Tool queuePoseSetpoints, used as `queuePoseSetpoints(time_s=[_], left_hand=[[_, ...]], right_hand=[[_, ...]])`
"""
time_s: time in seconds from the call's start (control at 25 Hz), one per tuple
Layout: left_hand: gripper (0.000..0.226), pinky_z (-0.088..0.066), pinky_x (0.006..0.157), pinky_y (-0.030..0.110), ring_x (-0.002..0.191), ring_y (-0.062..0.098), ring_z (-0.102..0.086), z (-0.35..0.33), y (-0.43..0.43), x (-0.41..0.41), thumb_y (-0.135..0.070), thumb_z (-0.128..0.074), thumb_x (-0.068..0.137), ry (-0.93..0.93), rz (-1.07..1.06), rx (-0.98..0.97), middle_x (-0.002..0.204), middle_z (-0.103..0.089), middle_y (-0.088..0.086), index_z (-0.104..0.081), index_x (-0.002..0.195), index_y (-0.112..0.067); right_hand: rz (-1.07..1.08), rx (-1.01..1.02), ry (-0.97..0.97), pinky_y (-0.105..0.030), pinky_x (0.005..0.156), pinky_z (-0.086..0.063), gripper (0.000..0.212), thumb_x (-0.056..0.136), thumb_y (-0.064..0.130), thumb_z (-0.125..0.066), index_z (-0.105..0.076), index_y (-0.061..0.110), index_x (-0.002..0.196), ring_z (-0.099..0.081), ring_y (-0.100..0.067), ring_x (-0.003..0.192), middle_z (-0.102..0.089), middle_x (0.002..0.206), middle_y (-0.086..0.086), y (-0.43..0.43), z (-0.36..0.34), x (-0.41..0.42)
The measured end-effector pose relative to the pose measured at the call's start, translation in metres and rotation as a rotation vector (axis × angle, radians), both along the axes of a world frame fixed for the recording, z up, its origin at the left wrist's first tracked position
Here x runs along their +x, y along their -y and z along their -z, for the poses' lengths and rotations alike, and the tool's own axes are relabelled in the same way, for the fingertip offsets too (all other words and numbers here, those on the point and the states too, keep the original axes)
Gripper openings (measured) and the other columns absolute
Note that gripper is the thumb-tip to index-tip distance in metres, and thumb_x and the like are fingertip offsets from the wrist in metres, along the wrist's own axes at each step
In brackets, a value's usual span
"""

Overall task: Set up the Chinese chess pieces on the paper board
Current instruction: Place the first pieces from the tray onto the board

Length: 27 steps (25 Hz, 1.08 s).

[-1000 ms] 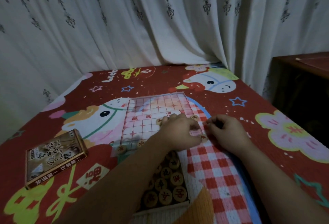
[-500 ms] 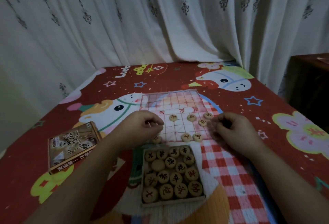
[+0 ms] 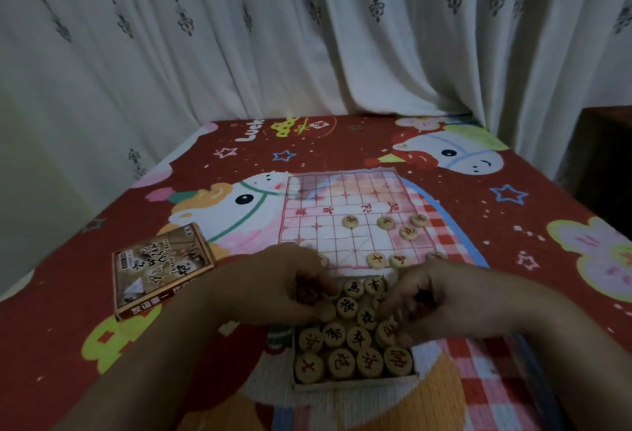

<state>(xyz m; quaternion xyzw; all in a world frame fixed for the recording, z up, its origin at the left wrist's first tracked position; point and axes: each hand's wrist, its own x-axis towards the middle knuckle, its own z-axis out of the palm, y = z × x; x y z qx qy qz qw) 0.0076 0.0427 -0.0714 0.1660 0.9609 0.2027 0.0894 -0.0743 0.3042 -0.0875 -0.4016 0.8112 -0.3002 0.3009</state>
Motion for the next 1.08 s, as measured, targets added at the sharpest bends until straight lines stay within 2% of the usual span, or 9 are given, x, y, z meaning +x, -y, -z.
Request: queuePoseSetpoints(time_s=[0.08, 0.24, 0.4, 0.52, 0.64, 0.72, 0.8, 0.96, 1.08], left_hand=[[0.032, -0.032, 0.080, -0.007, 0.101, -0.017, -0.043, 0.001, -0.003, 0.001, -0.041, -0.065, 0.088, -0.010, 0.036, -0.016, 0.120, -0.053, -0.015, -0.065, 0.120, -0.035], [0.032, -0.031, 0.078, -0.008, 0.104, -0.025, -0.036, 0.004, -0.003, -0.001, -0.044, -0.065, 0.088, -0.010, 0.024, -0.009, 0.107, -0.046, -0.030, -0.064, 0.120, -0.037], [0.031, -0.037, 0.080, -0.002, 0.107, -0.013, -0.041, 0.006, -0.005, -0.002, -0.046, -0.065, 0.087, -0.037, 0.026, -0.026, 0.110, -0.053, -0.020, -0.066, 0.116, -0.034], [0.029, -0.046, 0.083, 0.017, 0.099, -0.001, -0.053, 0.008, -0.006, -0.002, -0.047, -0.064, 0.087, -0.065, 0.040, 0.013, 0.105, -0.061, -0.012, -0.071, 0.109, -0.030], [0.026, -0.047, 0.079, 0.025, 0.094, 0.006, -0.056, 0.011, -0.005, -0.003, -0.045, -0.063, 0.088, -0.074, 0.030, 0.040, 0.100, -0.064, -0.007, -0.073, 0.107, -0.030], [0.022, -0.047, 0.080, 0.023, 0.095, 0.005, -0.056, 0.013, -0.005, -0.004, -0.041, -0.063, 0.090, -0.108, 0.007, 0.066, 0.098, -0.063, -0.007, -0.073, 0.105, -0.029], [0.019, -0.046, 0.081, 0.014, 0.099, 0.001, -0.053, 0.016, -0.004, -0.005, -0.037, -0.063, 0.090, -0.142, -0.018, 0.098, 0.096, -0.060, -0.015, -0.072, 0.105, -0.028], [0.026, -0.044, 0.082, 0.008, 0.103, -0.004, -0.050, 0.026, -0.006, -0.009, -0.037, -0.062, 0.090, -0.184, -0.027, 0.068, 0.106, -0.059, -0.018, -0.067, 0.116, -0.033], [0.021, -0.047, 0.076, 0.010, 0.094, -0.003, -0.055, 0.027, 0.000, -0.012, -0.033, -0.064, 0.090, -0.225, -0.106, 0.197, 0.099, -0.062, -0.020, -0.069, 0.110, -0.032]], right_hand=[[-0.006, 0.022, 0.002, -0.024, 0.064, -0.044, 0.031, 0.079, 0.030, -0.083, -0.075, 0.038, 0.108, -0.056, -0.005, 0.067, -0.059, 0.079, -0.001, 0.000, 0.002, 0.001], [0.012, 0.027, -0.001, -0.026, 0.065, -0.046, 0.027, 0.078, 0.032, -0.083, -0.074, 0.040, 0.102, -0.056, -0.005, 0.068, -0.058, 0.078, 0.009, 0.000, 0.002, 0.000], [0.030, 0.007, 0.008, -0.022, 0.063, -0.045, 0.020, 0.078, 0.028, -0.084, -0.069, 0.037, 0.086, -0.054, -0.001, 0.067, -0.057, 0.077, 0.012, 0.002, 0.005, 0.001], [0.044, -0.008, 0.047, -0.025, 0.064, -0.046, 0.016, 0.078, 0.027, -0.084, -0.068, 0.028, 0.084, -0.055, -0.003, 0.067, -0.061, 0.075, 0.012, 0.000, 0.006, 0.000], [0.065, -0.164, 0.131, -0.033, 0.072, -0.050, 0.015, 0.080, 0.024, -0.082, -0.070, 0.018, 0.087, -0.063, -0.015, 0.076, -0.071, 0.083, 0.000, -0.003, 0.006, -0.002], [0.162, -0.303, 0.167, -0.042, 0.074, -0.048, 0.027, 0.076, 0.034, -0.085, -0.071, 0.014, 0.088, -0.062, -0.028, 0.080, -0.072, 0.091, -0.019, -0.006, 0.010, -0.007], [0.280, -0.407, 0.147, -0.046, 0.070, -0.046, 0.037, 0.071, 0.040, -0.086, -0.071, 0.012, 0.090, -0.058, -0.032, 0.075, -0.070, 0.087, -0.024, -0.006, 0.012, -0.014], [0.484, -0.496, 0.048, -0.047, 0.078, -0.058, 0.019, 0.083, 0.011, -0.077, -0.070, 0.005, 0.099, -0.072, -0.032, 0.078, -0.075, 0.085, -0.016, 0.006, 0.009, -0.022], [0.561, -0.501, 0.020, -0.048, 0.076, -0.060, 0.011, 0.085, 0.009, -0.075, -0.073, 0.009, 0.096, -0.074, -0.031, 0.079, -0.076, 0.087, -0.013, 0.022, 0.009, -0.026]])
